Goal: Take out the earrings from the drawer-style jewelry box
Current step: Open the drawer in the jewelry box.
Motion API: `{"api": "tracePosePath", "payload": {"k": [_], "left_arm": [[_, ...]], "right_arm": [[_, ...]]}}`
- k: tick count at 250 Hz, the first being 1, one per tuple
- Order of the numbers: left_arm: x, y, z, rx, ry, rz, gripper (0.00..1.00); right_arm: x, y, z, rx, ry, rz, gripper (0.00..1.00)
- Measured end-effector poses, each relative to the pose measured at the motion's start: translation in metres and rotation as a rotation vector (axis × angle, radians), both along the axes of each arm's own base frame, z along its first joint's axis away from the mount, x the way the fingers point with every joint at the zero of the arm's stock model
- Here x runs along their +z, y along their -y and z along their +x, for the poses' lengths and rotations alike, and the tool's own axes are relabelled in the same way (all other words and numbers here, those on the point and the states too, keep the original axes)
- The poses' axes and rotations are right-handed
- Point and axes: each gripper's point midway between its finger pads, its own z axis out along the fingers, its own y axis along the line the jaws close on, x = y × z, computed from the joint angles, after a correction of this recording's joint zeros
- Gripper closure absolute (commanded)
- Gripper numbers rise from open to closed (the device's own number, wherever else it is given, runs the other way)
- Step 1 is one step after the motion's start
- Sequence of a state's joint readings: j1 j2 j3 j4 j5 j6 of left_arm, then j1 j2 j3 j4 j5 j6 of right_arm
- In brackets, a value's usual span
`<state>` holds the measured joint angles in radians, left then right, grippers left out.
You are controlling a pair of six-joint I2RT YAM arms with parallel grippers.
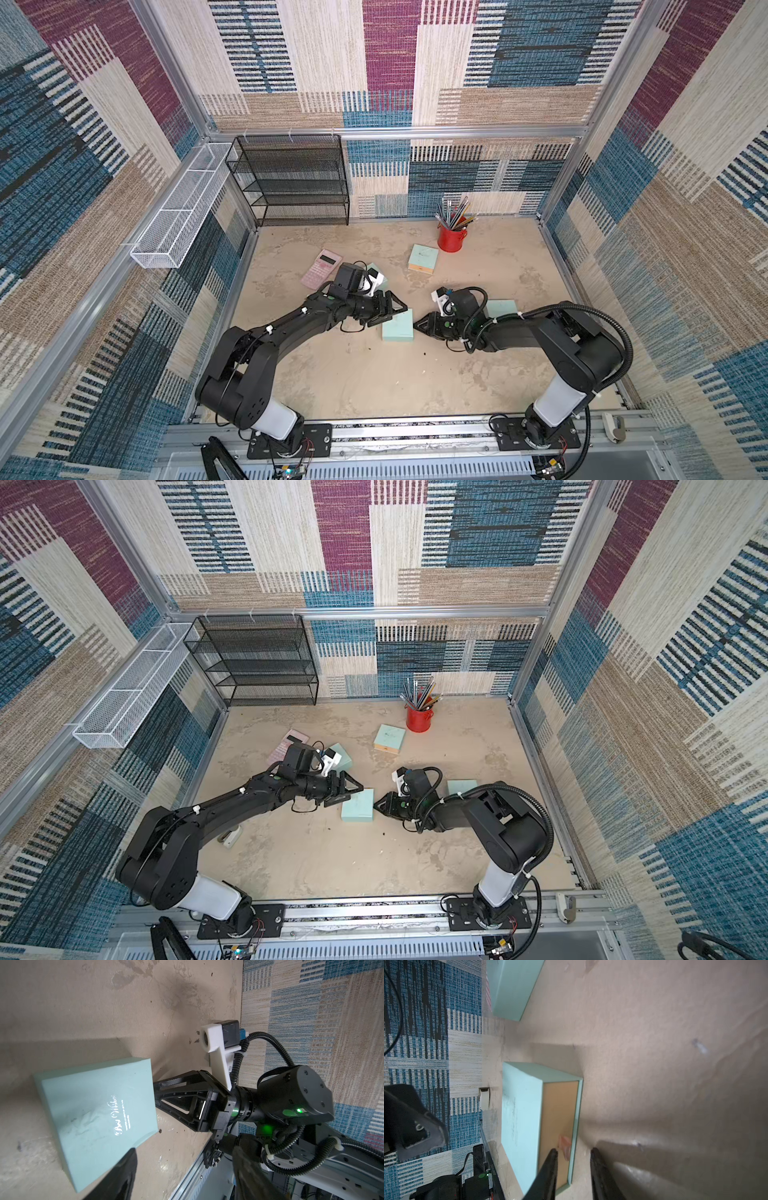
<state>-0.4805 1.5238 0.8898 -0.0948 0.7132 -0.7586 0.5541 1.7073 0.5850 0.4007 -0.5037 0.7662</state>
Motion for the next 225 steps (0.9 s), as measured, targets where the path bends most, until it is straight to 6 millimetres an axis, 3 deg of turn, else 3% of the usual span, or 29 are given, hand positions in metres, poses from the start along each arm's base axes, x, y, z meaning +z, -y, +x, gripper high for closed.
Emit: {"api": "tracePosePath", "payload": {"k": [61, 119, 157, 225], "left_arm": [[-0.005, -0.002, -0.006, -0.001, -0.01, -0.002, 0.09], [0.0, -0.001, -0.008, -0.004, 0.001, -0.026, 0.08], [0.001, -0.001, -0.008, -0.004, -0.001, -0.029, 0.14], [-0.004, 0.003, -0.009, -0.027, -0.029, -0.033, 0.16]], "right_arm": [[0.003, -0.006, -0.001, 0.027, 0.01, 0.044, 0.82], [0.014, -0.012, -0.004, 0.057, 0.04, 0.103, 1.0], [0.018, -0.012, -0.012, 0.073, 0.043, 0.14, 1.0], [0.016, -0.013, -0.032, 0.079, 0.034, 0.148, 1.0]]}}
